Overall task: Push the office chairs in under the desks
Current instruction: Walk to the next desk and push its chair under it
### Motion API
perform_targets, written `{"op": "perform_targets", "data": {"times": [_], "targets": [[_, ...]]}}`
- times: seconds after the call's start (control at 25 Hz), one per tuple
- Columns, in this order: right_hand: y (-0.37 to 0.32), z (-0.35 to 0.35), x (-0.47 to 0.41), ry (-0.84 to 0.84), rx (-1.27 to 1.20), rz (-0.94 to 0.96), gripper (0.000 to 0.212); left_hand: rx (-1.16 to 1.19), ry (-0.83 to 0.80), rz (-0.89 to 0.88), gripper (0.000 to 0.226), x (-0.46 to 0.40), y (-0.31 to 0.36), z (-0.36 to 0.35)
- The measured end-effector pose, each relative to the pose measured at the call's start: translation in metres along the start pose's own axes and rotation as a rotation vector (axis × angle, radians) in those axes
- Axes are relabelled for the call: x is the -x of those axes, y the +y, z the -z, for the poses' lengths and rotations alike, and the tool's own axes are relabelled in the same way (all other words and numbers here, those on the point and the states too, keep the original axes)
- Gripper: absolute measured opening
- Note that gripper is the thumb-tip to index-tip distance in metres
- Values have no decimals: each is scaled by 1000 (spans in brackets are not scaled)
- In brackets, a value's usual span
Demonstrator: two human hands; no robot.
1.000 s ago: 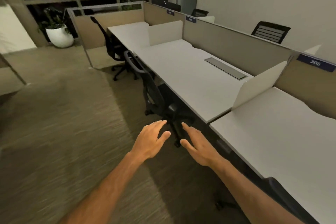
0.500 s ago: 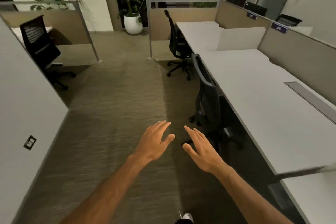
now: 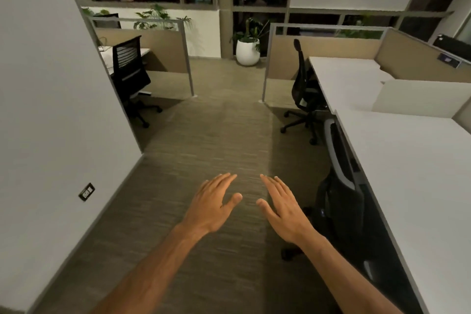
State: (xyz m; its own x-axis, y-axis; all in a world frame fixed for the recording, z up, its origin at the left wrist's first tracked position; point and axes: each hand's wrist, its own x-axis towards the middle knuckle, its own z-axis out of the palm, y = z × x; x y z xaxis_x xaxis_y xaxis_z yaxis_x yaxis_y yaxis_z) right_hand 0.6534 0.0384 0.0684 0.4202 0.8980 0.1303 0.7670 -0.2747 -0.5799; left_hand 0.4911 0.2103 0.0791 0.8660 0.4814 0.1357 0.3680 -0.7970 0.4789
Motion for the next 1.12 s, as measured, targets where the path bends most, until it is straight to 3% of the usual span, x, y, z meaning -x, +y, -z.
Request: {"op": "perform_targets", "data": {"times": [0.24,0.6,1.12], "targets": [[37,-9,-78,-29,-39,-17,71,16,-30,34,70,-85,-35,-11],[99,28,-214,120,-179,-229,66,135,-150,-144,59,-293,-53,-14],[260,155,-292,433,-80,-437,66,171,-346,-445,57,-540,27,-86]]}}
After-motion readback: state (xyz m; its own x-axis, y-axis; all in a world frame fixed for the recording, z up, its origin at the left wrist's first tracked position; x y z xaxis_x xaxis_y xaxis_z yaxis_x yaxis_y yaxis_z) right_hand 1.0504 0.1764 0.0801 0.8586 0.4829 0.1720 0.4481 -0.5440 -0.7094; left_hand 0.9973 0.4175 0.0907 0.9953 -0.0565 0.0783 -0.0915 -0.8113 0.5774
